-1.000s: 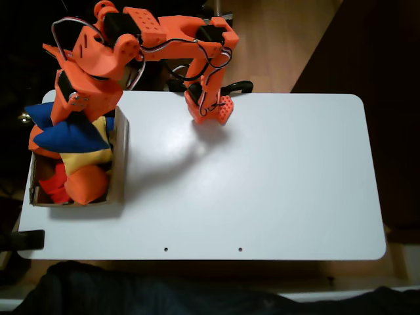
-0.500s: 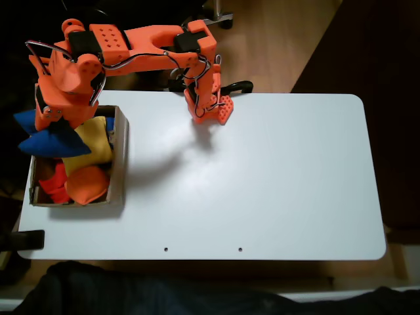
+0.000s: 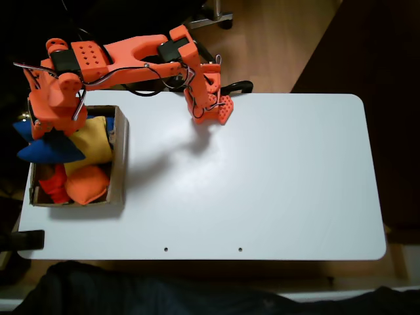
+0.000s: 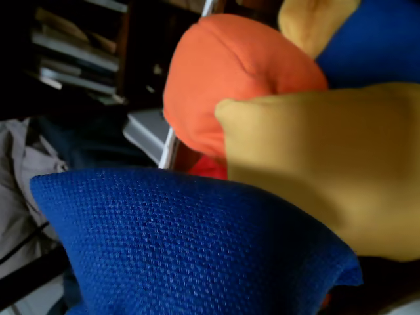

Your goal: Grasp a bag and put it in the box.

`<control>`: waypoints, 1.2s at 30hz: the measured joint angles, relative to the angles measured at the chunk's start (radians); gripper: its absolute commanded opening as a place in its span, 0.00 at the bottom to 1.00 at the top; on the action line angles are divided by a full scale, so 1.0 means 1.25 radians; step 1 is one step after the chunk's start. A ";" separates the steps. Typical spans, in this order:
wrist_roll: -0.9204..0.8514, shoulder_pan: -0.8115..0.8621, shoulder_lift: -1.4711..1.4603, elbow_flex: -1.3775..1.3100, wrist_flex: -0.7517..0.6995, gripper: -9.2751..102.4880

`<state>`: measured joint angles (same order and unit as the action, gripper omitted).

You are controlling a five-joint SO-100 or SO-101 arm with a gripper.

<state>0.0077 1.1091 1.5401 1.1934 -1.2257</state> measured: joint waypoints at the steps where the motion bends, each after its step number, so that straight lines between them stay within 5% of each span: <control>1: 0.000 0.000 -0.011 -0.011 0.000 0.18; 36: -0.017 -0.038 -0.145 -0.059 0.026 0.19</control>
<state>-0.0138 1.0615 1.3591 1.1198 -1.1934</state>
